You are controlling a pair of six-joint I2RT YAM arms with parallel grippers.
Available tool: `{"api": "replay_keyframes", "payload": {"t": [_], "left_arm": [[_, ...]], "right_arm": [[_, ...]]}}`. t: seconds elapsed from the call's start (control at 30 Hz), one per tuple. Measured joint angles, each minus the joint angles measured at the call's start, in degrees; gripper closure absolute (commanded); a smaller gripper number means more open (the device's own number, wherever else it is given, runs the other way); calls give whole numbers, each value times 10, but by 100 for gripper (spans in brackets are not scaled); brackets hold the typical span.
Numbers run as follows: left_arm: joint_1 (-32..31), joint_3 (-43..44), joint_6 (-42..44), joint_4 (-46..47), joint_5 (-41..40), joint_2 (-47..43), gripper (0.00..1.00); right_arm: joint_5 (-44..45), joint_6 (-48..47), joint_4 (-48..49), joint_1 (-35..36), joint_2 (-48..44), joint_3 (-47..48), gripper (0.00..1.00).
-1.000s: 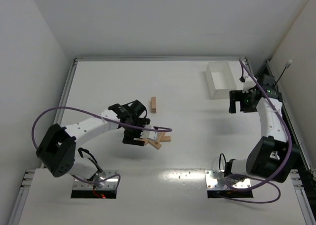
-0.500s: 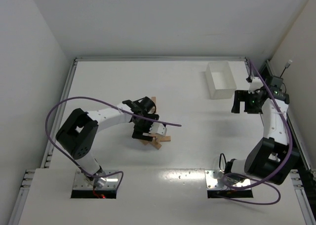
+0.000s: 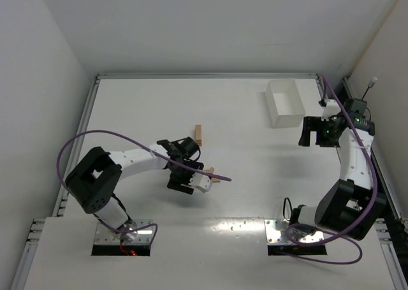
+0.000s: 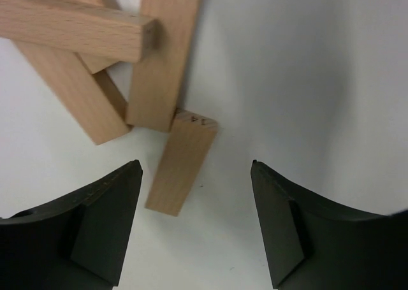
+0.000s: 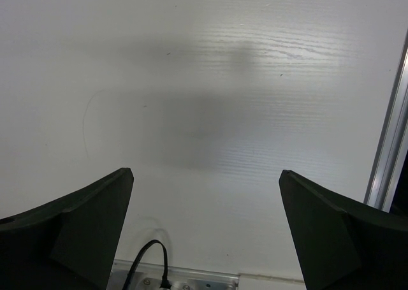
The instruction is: Build the wood block tower
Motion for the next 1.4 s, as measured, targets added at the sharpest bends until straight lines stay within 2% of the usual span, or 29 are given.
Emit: {"api": "replay_keyframes", "payload": {"t": [0.03, 0.1, 0.43, 0.53, 0.57, 0.6, 0.73, 0.8, 0.87, 0.9, 0.97, 1.07, 1.17, 1.4], "left_arm": [[-3, -6, -1, -1, 1, -3, 39], [-6, -16, -3, 0, 2, -7, 41], [-7, -38, -8, 32, 1, -8, 41], [-7, -42, -8, 42, -2, -9, 52], [-7, -42, -8, 45, -3, -9, 60], [-7, -42, -9, 48, -3, -9, 64], [-7, -42, -7, 60, -7, -8, 76], [-7, -42, -7, 63, -9, -7, 86], [-7, -42, -8, 64, -10, -7, 89], [-7, -42, -11, 65, -10, -7, 100], [-7, -40, -26, 64, -12, -6, 100], [-7, -17, -89, 53, -15, 2, 100], [-7, 40, -195, 37, -22, 11, 100], [-9, 137, -536, 40, -114, -15, 100]], "right_arm": [[0, 0, 0, 0, 0, 0, 4], [0, 0, 0, 0, 0, 0, 4], [-17, 1, -1, -17, 0, 0, 4], [-20, 1, -1, -18, 0, 0, 4], [-20, 1, -1, -19, 0, 0, 4], [-20, 1, -1, -19, 0, 0, 4], [-22, 1, -1, -22, 0, 0, 4], [-22, 1, -1, -22, 0, 0, 4], [-23, 3, -1, -22, 0, 0, 4], [-25, 4, -1, -22, 0, 0, 4], [-29, 6, -1, -22, 0, 0, 4], [-36, 12, -1, -22, 0, 0, 4], [-46, 17, -1, -23, 0, -1, 4], [-98, 38, 0, -37, 4, -25, 4]]}}
